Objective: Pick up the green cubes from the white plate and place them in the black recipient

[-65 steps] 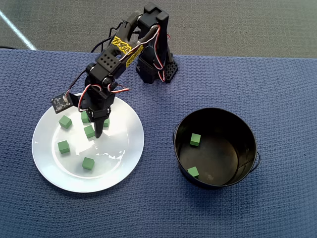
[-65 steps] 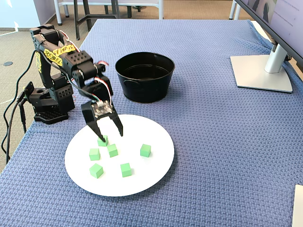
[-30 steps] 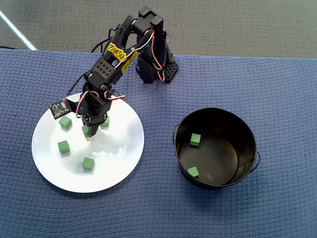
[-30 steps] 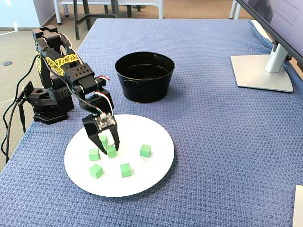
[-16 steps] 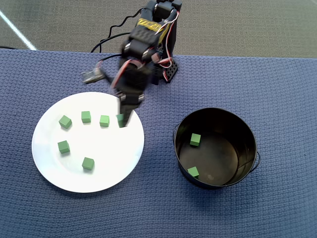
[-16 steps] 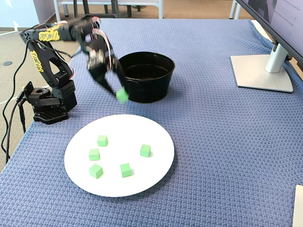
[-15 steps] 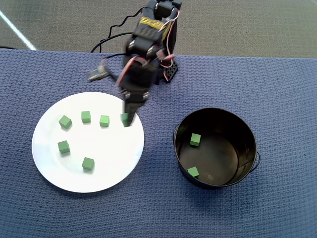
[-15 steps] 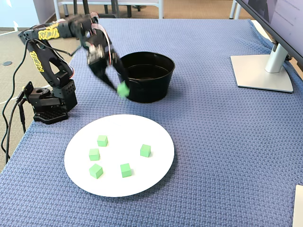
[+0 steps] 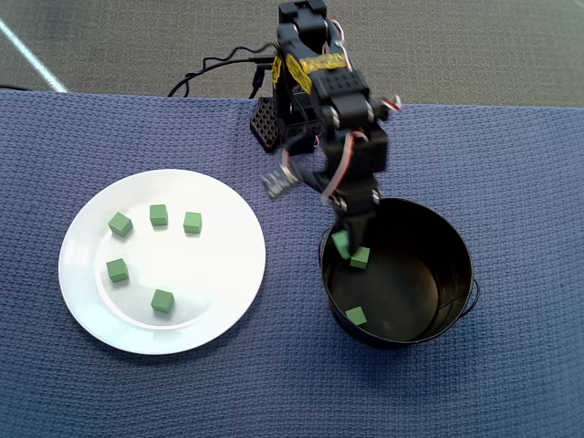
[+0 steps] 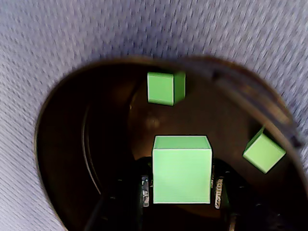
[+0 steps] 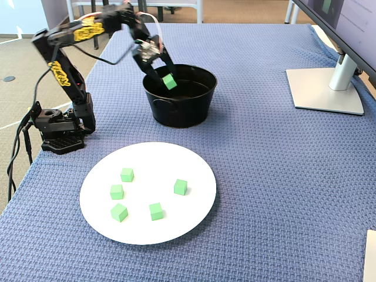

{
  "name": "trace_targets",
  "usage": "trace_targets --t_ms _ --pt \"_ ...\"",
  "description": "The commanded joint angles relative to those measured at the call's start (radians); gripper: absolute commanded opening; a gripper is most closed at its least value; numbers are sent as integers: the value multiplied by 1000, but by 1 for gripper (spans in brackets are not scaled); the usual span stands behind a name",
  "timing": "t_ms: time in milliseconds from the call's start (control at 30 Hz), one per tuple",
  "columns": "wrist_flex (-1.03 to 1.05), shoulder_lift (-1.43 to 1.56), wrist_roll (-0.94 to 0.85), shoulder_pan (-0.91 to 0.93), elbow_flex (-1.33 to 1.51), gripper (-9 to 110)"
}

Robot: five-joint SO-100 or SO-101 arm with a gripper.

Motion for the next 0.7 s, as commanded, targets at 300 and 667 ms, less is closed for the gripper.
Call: trace_targets --t_ms 300,667 --pt "-23 -71 -28 -81 -106 33" --pt "153 138 -192 143 -195 18"
